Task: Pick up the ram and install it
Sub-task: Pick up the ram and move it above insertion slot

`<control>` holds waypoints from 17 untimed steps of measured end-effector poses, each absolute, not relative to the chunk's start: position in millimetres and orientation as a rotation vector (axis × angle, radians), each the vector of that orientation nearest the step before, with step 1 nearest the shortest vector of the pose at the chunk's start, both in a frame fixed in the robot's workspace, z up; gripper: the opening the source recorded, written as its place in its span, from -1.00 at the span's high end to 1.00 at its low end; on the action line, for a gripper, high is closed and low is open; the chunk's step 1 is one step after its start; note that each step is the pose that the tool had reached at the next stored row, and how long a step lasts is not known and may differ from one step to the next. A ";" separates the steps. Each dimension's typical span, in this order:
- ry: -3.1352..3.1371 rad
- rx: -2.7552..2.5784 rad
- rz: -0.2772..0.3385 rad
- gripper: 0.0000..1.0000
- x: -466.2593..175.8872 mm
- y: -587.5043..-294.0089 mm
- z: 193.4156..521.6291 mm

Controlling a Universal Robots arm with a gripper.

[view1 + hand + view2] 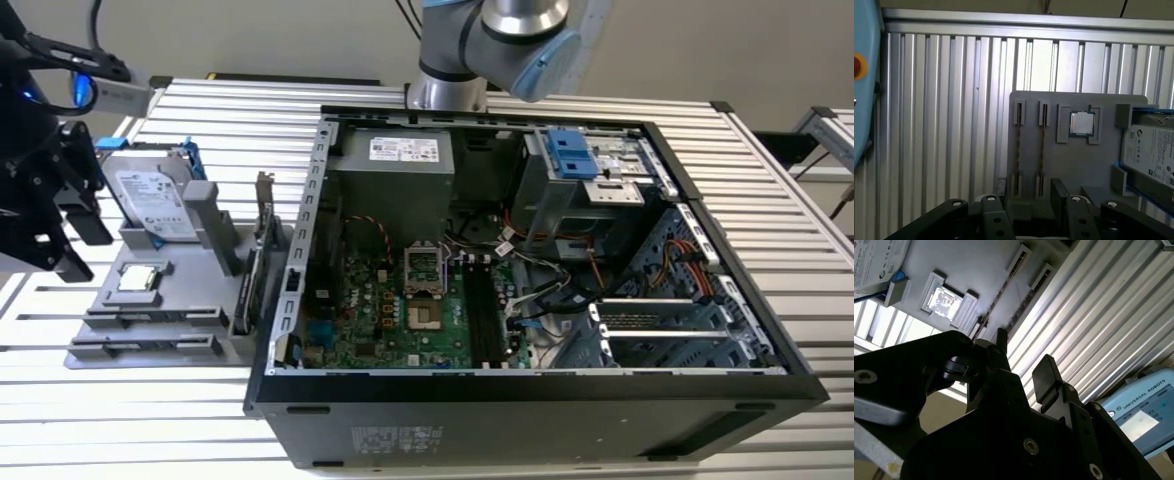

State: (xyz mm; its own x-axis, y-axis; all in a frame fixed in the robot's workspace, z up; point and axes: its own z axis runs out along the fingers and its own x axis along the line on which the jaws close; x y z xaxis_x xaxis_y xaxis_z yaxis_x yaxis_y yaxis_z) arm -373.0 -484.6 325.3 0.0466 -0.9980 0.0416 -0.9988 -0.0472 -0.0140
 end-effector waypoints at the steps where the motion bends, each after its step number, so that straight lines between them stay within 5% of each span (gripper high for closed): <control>1: -2.155 2.259 0.063 -1.00 -373.0 -484.6 324.8; 17: -2.151 2.255 0.071 -1.00 -373.0 -484.6 316.3</control>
